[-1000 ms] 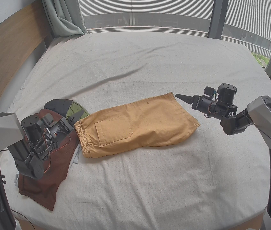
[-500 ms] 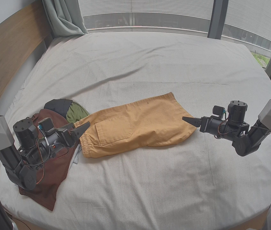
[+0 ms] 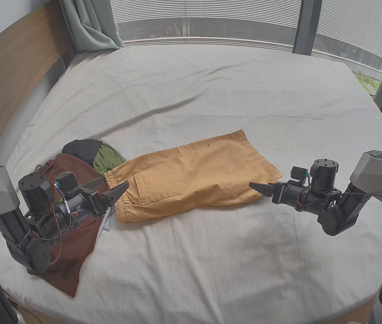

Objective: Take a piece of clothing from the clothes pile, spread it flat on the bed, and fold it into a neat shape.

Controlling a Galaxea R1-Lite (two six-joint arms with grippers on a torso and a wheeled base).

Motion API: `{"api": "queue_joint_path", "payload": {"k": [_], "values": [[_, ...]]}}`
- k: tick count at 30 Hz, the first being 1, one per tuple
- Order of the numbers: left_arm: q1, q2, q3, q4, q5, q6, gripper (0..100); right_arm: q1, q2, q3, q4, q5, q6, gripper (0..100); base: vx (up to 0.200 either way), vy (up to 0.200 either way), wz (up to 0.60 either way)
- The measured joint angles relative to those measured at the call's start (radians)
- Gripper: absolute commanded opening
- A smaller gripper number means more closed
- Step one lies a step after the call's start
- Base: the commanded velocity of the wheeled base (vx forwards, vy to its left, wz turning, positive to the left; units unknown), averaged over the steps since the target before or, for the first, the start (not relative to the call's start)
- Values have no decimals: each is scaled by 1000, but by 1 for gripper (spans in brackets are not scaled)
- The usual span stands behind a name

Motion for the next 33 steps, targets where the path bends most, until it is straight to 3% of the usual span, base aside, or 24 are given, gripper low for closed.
{"api": "queue_joint_path", "payload": {"k": [26, 33], "values": [[4, 52, 34, 0, 1, 54, 100, 27, 82, 1, 0, -38, 6, 100, 0, 0, 0], [4, 62, 34, 0, 1, 54, 100, 57, 120, -61, 1, -46, 65, 100, 0, 0, 0]]}}
